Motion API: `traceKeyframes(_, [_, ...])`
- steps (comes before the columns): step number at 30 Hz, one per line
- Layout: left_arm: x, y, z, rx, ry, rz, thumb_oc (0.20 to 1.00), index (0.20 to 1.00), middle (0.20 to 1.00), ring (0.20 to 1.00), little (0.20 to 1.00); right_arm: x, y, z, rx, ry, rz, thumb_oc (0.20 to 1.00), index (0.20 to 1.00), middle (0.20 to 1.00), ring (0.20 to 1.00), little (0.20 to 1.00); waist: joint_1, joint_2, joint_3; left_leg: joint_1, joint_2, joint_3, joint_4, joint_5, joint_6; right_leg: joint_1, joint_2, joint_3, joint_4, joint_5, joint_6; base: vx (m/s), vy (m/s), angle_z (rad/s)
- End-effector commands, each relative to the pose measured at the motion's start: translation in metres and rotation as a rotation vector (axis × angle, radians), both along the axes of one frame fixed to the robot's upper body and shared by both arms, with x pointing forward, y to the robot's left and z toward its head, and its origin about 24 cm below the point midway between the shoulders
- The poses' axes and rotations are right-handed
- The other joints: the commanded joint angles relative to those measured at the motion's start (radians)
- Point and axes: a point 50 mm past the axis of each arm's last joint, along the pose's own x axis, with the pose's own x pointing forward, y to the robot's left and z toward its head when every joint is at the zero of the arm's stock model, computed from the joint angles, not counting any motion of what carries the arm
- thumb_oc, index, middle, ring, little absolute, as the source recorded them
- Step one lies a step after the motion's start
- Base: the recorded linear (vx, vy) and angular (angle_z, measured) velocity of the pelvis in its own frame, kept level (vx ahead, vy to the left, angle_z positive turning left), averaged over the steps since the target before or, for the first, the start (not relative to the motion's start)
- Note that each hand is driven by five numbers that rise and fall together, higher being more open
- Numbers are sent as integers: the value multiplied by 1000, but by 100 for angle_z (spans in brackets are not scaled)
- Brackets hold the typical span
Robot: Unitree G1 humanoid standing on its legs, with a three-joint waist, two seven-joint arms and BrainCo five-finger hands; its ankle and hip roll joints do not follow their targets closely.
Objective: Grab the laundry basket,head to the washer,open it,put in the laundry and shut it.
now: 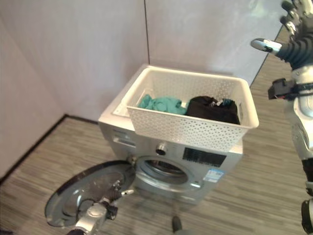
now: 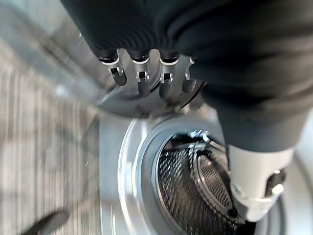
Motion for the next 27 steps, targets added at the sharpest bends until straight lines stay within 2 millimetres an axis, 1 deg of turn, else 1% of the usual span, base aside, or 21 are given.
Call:
traceKeyframes(1, [2, 26, 5, 50, -7, -28, 1000, 1000, 1000, 1000, 1000, 2, 10, 6, -120, 96, 105, 1000, 1000, 1000, 1000, 1000, 53, -71, -68, 66, -48, 5, 51, -106, 54, -137, -48, 35, 121, -43, 64, 57, -89, 2])
traceKeyframes(2, [0, 25, 4, 44, 4, -34, 1000, 1000, 1000, 1000, 1000, 3, 15, 6, -173, 127, 128, 1000, 1000, 1000, 1000, 1000, 55, -72, -68, 65, -38, 10, 44, -103, 50, -137, -42, 33, 115, -45, 61, 46, -78, 3])
traceKeyframes(3, [-4, 23, 1, 39, 20, -46, 1000, 1000, 1000, 1000, 1000, 4, 20, 7, -265, 164, 136, 1000, 1000, 1000, 1000, 1000, 59, -80, -67, 65, -31, 15, 37, -98, 44, -137, -39, 28, 109, -48, 57, 13, -72, 2])
traceKeyframes(4, [-6, 23, -1, 41, 36, -60, 1000, 1000, 1000, 1000, 1000, 4, 24, 13, -334, 191, 143, 1000, 1000, 1000, 1000, 1000, 64, -95, -64, 61, -19, 25, 27, -88, 37, -141, -32, 21, 104, -47, 52, 0, -49, -1])
traceKeyframes(5, [-6, 22, -2, 38, 35, -58, 1000, 1000, 1000, 1000, 1000, 5, 25, 14, -338, 190, 145, 1000, 1000, 1000, 1000, 1000, 61, -92, -64, 62, -19, 25, 26, -88, 37, -141, -32, 22, 104, -47, 52, -11, -41, -3])
traceKeyframes(6, [-7, 22, -3, 40, 44, -68, 1000, 1000, 1000, 1000, 1000, 8, 29, 15, -386, 209, 149, 1000, 1000, 1000, 1000, 1000, 68, -103, -62, 61, -13, 29, 19, -84, 32, -141, -31, 20, 99, -48, 49, -14, -26, -5])
traceKeyframes(8, [-3, 18, -1, 26, 32, -90, 1000, 1000, 1000, 1000, 1000, 16, 37, 19, -486, 236, 135, 1000, 1000, 1000, 1000, 1000, 77, -116, -58, 53, -4, 35, 10, -78, 26, -141, -30, 12, 88, -48, 44, -4, -18, -1])
traceKeyframes(10, [-3, 16, -1, 20, 31, -86, 1000, 1000, 1000, 1000, 1000, 17, 39, 20, -493, 235, 138, 1000, 1000, 1000, 1000, 1000, 73, -110, -58, 53, -3, 35, 10, -78, 26, -140, -30, 11, 87, -48, 44, -15, -10, 0])
traceKeyframes(11, [1, 17, 2, 15, 15, -85, 1000, 1000, 1000, 1000, 1000, 28, 44, 21, -547, 254, 102, 1000, 1000, 1000, 1000, 1000, 86, -127, -50, 40, 2, 40, 10, -73, 21, -142, -30, 4, 80, -46, 40, -48, -38, 7])
traceKeyframes(12, [4, 16, 4, -5, 0, -70, 1000, 1000, 1000, 1000, 1000, 35, 47, 18, -582, 283, 91, 1000, 1000, 1000, 1000, 1000, 92, -134, -41, 29, 5, 38, 11, -70, 17, -142, -30, -2, 72, -45, 37, -48, -38, -2])
traceKeyframes(14, [5, 16, 5, -11, -5, -66, 1000, 1000, 1000, 1000, 1000, 37, 46, 17, -593, 296, 78, 1000, 1000, 1000, 1000, 1000, 95, -137, -35, 22, 8, 36, 12, -67, 15, -143, -31, -5, 69, -44, 36, 0, 0, 0])
traceKeyframes(15, [6, 16, 6, -11, -9, -65, 1000, 1000, 1000, 1000, 1000, 39, 44, 16, -603, 307, 64, 1000, 1000, 1000, 1000, 1000, 97, -141, -30, 17, 10, 35, 11, -64, 12, -144, -32, -9, 66, -45, 35, -30, -33, 9])
traceKeyframes(16, [6, 18, 7, -20, -12, -59, 1000, 1000, 1000, 1000, 1000, 41, 36, 9, -622, 349, 38, 1000, 1000, 1000, 1000, 1000, 101, -150, -21, 5, 16, 32, 8, -56, 5, -146, -34, -21, 62, -46, 33, -22, -29, 12])
traceKeyframes(17, [6, 18, 7, -20, -12, -59, 1000, 1000, 1000, 1000, 1000, 41, 36, 9, -621, 349, 38, 1000, 1000, 1000, 1000, 1000, 100, -150, -21, 4, 16, 31, 9, -56, 5, -146, -34, -22, 62, -46, 33, -16, -30, 9])
traceKeyframes(20, [2, 25, 6, -21, -3, -28, 1000, 1000, 1000, 1000, 1000, 39, 27, 1, -668, 395, 8, 1000, 1000, 1000, 1000, 1000, 101, -160, -10, -6, 20, 29, 3, -51, -1, -152, -36, -33, 66, -49, 30, -1, -20, 22])
traceKeyframes(22, [-2, 29, 4, -25, 9, -3, 1000, 1000, 1000, 1000, 1000, 36, 27, -2, -688, 411, 22, 1000, 1000, 1000, 1000, 1000, 102, -165, -3, -10, 23, 28, 2, -49, -4, -154, -35, -37, 68, -51, 30, 7, -25, 11])
traceKeyframes(24, [-8, 33, 2, -32, 21, 14, 1000, 1000, 1000, 1000, 1000, 31, 25, -9, -733, 446, 43, 1000, 1000, 1000, 1000, 1000, 105, -174, 5, -15, 29, 29, 3, -49, -8, -155, -32, -41, 67, -54, 28, 14, -33, 2])
traceKeyframes(27, [-7, 34, 4, -41, 9, 11, 1000, 1000, 1000, 1000, 1000, 29, 26, -16, -757, 474, 62, 1000, 1000, 1000, 1000, 1000, 106, -179, 14, -21, 32, 30, 2, -48, -10, -161, -29, -43, 68, -53, 29, -9, -24, 4])
